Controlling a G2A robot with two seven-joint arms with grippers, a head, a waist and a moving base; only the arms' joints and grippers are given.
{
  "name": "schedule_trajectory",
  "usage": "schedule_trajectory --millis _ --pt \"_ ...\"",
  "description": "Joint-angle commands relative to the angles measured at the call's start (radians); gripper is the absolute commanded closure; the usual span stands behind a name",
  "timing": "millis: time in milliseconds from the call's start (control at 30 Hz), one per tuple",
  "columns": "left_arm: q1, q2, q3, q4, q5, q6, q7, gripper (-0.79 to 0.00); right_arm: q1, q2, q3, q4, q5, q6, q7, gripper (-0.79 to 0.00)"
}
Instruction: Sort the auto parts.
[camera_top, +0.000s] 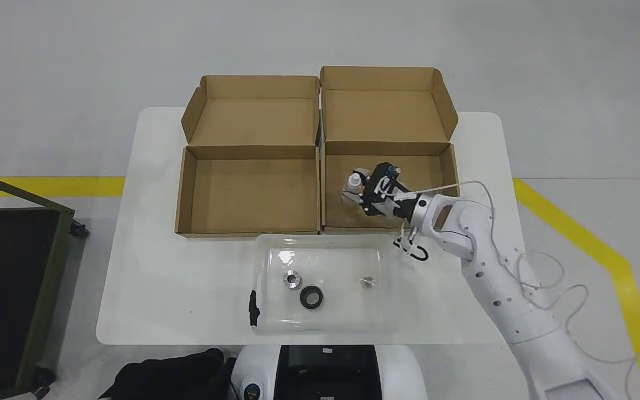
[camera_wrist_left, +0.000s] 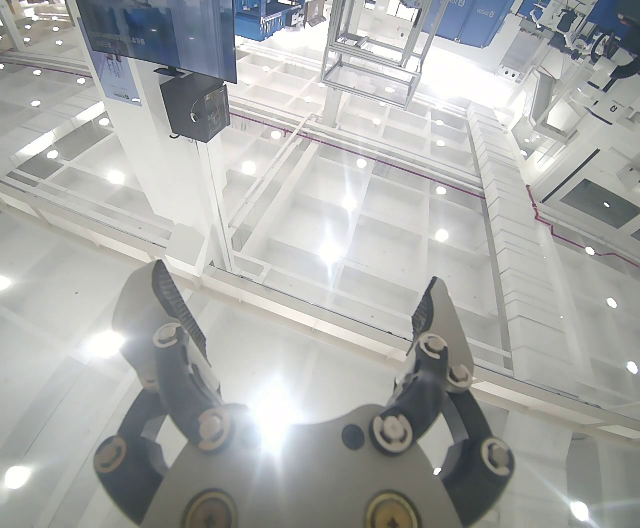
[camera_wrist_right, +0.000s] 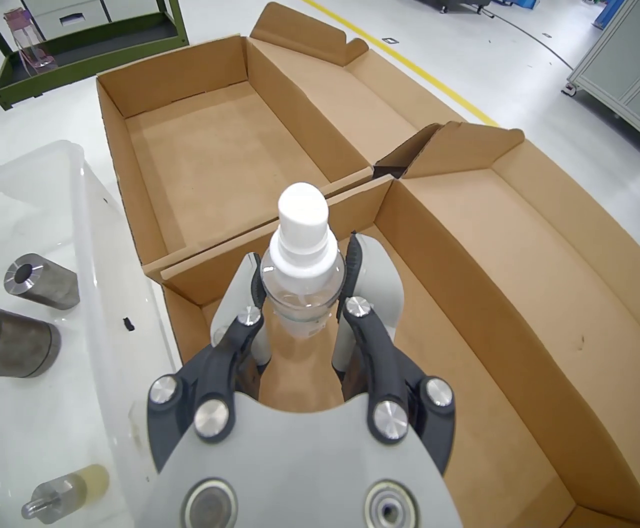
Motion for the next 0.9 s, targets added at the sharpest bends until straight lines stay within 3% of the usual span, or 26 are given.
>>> schedule_trajectory --millis 0,100,233,300,367,600,867 --pt "0.000 0.000 0.000 0.000 0.000 0.000 0.000 -0.785 0.006 -0.002 -0.009 0.014 -0.005 0.007 0.000 0.000" --pt "0.000 0.000 0.000 0.000 0.000 0.000 0.000 -0.785 0.009 -0.005 -0.019 0.025 -0.018 0.018 -0.003 -0.015" --pt "0.000 0.000 0.000 0.000 0.000 0.000 0.000 -0.785 0.003 -0.006 -0.026 0.038 -0.034 0.031 -0.019 -0.194" --pt "0.000 0.000 0.000 0.000 0.000 0.000 0.000 -0.785 -0.001 -0.006 -0.027 0.042 -0.038 0.036 -0.025 -0.376" --pt "0.000 0.000 0.000 0.000 0.000 0.000 0.000 -0.785 -0.007 -0.006 -0.025 0.042 -0.042 0.039 -0.028 -0.785" --pt "0.000 0.000 0.000 0.000 0.000 0.000 0.000 -0.785 -0.047 0.006 0.015 -0.033 -0.041 0.040 -0.027 -0.785" --pt "0.000 0.000 0.000 0.000 0.000 0.000 0.000 -0.785 -0.174 0.041 0.132 -0.290 -0.049 -0.019 0.058 -0.785"
